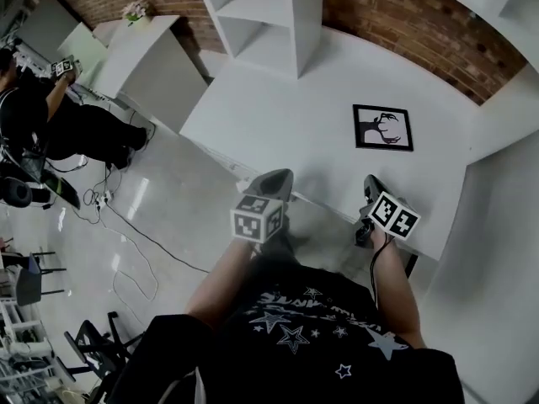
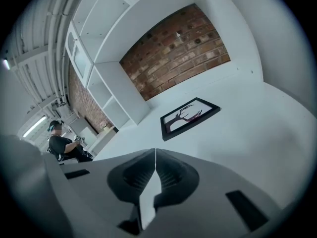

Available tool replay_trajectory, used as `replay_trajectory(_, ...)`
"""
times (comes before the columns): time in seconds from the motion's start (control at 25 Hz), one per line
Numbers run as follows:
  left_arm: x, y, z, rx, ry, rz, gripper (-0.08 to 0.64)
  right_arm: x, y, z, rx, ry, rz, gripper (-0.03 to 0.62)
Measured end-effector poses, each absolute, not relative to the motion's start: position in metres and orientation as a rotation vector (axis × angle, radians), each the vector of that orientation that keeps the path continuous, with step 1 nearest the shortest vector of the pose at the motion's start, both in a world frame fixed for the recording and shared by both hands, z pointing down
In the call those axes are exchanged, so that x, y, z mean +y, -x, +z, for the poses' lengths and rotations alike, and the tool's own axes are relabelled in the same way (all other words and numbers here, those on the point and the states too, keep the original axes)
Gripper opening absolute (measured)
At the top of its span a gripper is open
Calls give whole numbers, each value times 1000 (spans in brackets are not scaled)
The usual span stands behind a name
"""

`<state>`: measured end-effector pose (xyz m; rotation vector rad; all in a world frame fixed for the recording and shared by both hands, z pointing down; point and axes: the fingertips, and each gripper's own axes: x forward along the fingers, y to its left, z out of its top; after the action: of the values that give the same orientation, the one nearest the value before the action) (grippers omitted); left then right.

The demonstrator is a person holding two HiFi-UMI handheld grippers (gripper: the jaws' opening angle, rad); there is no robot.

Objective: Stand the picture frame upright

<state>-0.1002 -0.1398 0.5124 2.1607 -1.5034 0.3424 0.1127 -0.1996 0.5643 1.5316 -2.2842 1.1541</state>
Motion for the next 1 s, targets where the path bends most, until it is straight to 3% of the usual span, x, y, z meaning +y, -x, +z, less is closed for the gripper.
replay_trajectory(0.84, -257, 107, 537, -1114, -2336, 474, 18, -256, -113, 592, -1892, -1930, 1327, 21)
replay_trajectory(1.0, -270, 112, 542, -1072, -2349, 487, 18, -267, -113, 595, -1813, -1995, 1347, 110)
